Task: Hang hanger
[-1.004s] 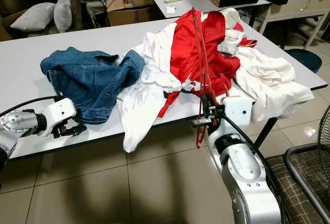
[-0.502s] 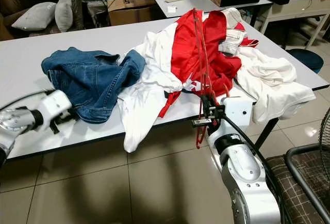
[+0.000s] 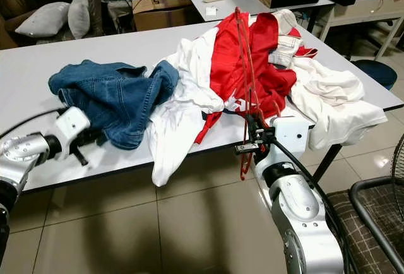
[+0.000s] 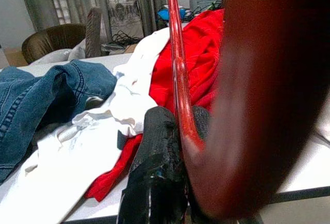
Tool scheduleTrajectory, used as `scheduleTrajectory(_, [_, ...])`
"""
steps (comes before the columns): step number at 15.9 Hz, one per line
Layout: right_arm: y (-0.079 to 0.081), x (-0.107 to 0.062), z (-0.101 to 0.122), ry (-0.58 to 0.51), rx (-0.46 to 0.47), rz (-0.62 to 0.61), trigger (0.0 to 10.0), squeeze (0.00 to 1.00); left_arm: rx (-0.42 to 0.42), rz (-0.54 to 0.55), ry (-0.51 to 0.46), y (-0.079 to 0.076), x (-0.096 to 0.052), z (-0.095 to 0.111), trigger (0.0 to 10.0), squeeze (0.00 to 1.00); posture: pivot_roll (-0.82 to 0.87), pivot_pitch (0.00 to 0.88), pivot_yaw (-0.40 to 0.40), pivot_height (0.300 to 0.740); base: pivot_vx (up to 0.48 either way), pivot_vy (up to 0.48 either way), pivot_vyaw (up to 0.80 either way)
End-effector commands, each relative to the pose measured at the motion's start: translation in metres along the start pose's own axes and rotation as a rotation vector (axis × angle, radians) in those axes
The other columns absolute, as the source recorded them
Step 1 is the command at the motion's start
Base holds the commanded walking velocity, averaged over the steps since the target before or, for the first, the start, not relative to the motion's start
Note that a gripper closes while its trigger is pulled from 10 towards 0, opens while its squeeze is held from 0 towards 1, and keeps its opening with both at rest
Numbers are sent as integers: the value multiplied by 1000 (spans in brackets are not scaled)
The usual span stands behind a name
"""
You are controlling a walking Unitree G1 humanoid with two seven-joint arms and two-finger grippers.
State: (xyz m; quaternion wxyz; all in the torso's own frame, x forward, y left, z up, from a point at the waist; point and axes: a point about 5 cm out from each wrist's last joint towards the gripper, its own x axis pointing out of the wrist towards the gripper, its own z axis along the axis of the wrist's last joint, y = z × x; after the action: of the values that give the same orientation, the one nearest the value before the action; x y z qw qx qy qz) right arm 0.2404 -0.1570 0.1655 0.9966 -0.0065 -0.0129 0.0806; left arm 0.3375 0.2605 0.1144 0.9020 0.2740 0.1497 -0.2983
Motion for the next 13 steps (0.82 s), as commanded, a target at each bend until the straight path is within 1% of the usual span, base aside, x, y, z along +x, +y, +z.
scheduleTrajectory(1, [1,2,5,-29,-10,-1,10000,0,-5,8,-10,2,-1,2,0,0,-46,0,105,740,0,0,0])
scheduleTrajectory(2, [1,2,5,-29,-10,-1,10000,0,-12,8,-9,2,-1,1,0,0,-47,0,106,740,0,0,0])
scheduleTrajectory(4, [2,1,5,-29,-11,4,10000,0,-78,1,-24,1,-1,1,0,0,-42,0,104,740,0,0,0])
scheduleTrajectory(5, [2,0,5,-29,-9,30,10000,0,-147,23,-54,4,1,4,0,0,-41,0,102,740,0,0,0])
scheduleTrajectory(6, [3,-2,6,-35,13,78,10000,0,-249,58,-111,9,3,11,0,0,-42,0,100,740,0,0,0])
scheduleTrajectory(7, [4,-4,8,-44,28,105,10000,0,-282,72,-135,11,3,15,0,0,-42,0,99,740,0,0,0])
scheduleTrajectory(8, [11,-13,11,-31,33,257,10000,0,-356,128,-216,26,2,33,0,0,-42,0,98,740,0,0,0])
scheduleTrajectory(9, [17,-23,9,9,29,393,10000,0,-387,156,-288,38,1,53,0,0,-42,0,93,740,0,0,0])
scheduleTrajectory(10, [20,-30,4,61,16,468,10000,0,-375,163,-353,47,-2,73,0,0,-40,0,89,740,0,0,0])
scheduleTrajectory(11, [21,-32,2,85,9,495,10000,0,-370,167,-376,51,-3,81,0,0,-39,0,86,740,0,0,0])
scheduleTrajectory(12, [24,-37,-2,127,9,555,10000,0,-342,177,-414,56,-6,97,0,0,-40,0,85,740,0,0,0])
scheduleTrajectory(13, [27,-43,-5,172,21,619,10000,0,-330,200,-465,62,-8,117,0,0,-41,0,80,740,0,0,0])
